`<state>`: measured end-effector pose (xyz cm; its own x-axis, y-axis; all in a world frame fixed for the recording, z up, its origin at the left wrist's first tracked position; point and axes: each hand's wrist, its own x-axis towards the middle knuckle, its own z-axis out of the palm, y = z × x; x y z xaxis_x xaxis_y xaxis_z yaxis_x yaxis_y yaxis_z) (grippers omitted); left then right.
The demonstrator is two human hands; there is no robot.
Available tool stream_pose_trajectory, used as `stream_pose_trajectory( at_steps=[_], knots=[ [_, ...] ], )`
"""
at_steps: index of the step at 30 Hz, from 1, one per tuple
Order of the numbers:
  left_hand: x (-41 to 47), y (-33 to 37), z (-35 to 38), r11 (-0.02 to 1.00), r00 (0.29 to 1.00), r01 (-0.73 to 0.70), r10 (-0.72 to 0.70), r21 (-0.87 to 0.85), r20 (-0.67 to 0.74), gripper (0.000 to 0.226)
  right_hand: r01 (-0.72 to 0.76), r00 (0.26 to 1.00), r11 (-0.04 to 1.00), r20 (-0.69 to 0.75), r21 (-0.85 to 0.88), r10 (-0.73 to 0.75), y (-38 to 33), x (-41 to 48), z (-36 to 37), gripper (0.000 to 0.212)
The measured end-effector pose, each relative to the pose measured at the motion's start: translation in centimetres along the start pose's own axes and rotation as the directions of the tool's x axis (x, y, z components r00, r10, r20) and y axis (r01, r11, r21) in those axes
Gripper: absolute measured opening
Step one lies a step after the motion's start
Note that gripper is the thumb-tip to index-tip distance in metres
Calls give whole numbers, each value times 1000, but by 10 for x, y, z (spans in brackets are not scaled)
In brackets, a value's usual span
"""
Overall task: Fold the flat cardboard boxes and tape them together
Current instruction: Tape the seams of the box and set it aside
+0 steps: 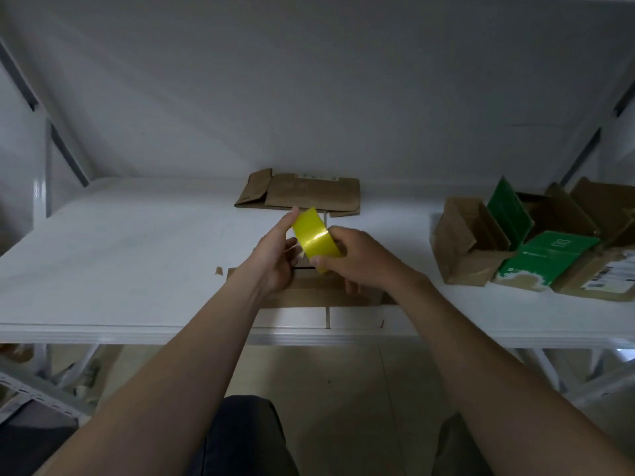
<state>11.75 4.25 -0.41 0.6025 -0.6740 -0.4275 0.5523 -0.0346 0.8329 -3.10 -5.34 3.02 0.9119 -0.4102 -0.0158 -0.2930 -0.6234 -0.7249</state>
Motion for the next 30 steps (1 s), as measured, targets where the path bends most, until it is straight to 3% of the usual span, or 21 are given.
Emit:
stream_pose_trajectory(
  at_steps=[3,7,15,18,22,25,30],
  knots=[
    [3,0,2,999,999,12,-10,32,-41,46,-71,994,980,-70,185,85,-1,-2,-13,41],
    [9,-2,-2,995,991,-1,15,102,-133,27,-98,977,991,-181,92,113,11,-1,-14,68],
    [13,-4,2,956,976,4,60,294,-210,35,-126,929,992,-352,-13,114,28,-4,15,56],
    [6,0,6,936,986,43,17,348,-167,29,-115,885,985,-437,132,162,35,-5,30,53],
    [2,2,7,928,989,99,-51,359,-140,21,-220,844,950,-444,223,300,35,-2,37,40],
    [-1,4,6,916,987,122,-69,381,-148,18,-246,849,955,-439,166,295,37,2,36,36],
    [-3,0,1,891,988,53,18,451,-152,18,-251,851,960,-443,127,282,38,2,34,34]
  ],
)
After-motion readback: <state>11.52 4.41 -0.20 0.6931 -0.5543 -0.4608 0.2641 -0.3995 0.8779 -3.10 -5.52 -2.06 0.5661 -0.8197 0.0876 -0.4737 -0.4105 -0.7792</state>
